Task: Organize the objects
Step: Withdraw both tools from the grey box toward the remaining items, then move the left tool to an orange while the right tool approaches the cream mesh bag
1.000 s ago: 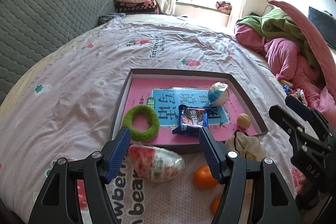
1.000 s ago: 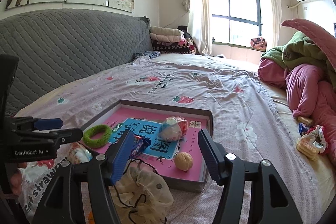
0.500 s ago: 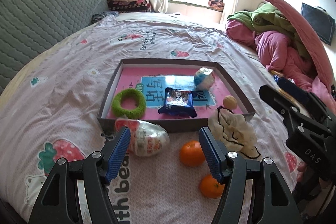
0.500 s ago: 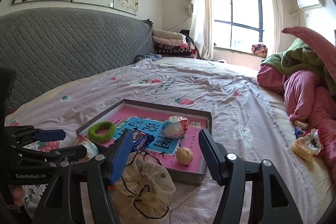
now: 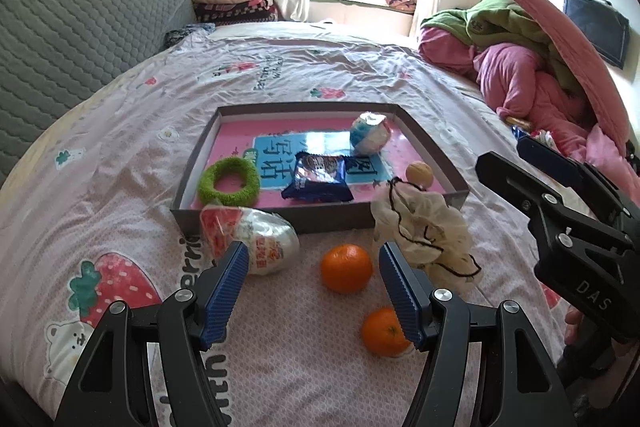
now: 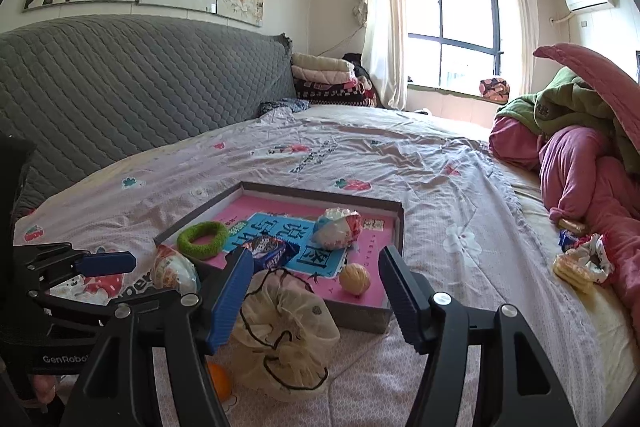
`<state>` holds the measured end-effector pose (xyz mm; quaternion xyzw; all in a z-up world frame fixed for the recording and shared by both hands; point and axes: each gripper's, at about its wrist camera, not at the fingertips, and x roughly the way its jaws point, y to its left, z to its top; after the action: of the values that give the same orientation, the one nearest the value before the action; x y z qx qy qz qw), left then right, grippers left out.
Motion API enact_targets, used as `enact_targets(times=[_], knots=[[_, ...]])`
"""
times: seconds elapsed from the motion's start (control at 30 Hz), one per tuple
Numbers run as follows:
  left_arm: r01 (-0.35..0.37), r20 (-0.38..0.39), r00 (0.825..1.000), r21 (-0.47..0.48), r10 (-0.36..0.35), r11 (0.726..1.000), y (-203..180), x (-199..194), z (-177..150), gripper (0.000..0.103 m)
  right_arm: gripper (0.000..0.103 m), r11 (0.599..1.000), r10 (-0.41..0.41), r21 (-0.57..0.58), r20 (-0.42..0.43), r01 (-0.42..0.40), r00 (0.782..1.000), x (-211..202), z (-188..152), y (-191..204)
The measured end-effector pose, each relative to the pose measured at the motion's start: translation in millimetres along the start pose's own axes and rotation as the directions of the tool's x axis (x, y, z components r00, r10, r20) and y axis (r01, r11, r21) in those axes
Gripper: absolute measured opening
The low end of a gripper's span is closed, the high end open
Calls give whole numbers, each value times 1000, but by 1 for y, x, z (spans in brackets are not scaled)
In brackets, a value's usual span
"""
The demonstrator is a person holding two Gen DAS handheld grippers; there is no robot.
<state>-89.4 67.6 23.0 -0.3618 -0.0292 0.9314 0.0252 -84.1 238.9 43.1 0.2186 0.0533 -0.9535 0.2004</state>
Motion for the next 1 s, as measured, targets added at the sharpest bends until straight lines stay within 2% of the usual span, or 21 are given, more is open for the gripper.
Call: enact_targets(times=[0.23,0.4,0.67,0.83,1.0], knots=[[-16,-25,1000,5,16,1000,-2,2,-5,69,65,1000,-5,-9,-37,4,999,2,-7,1],[-12,-43,999,20,13,1000,-6,4,-11,69,65,1000,-19,-22,-95,17,995,10,-14,3],[22,-100,995,41,-18,999,-15,11,-23,69,65,1000,-15,-23,-160,11,987,18,-22,0],[38,-126,992,51,-31,998,-20,14,-30,69,65,1000,20,13,-203,-18,979,23,-24,-4],[59,-144,988,56,-51,997,-25,15,-36,69,65,999,30,16,-215,-27,976,24,-25,-5]])
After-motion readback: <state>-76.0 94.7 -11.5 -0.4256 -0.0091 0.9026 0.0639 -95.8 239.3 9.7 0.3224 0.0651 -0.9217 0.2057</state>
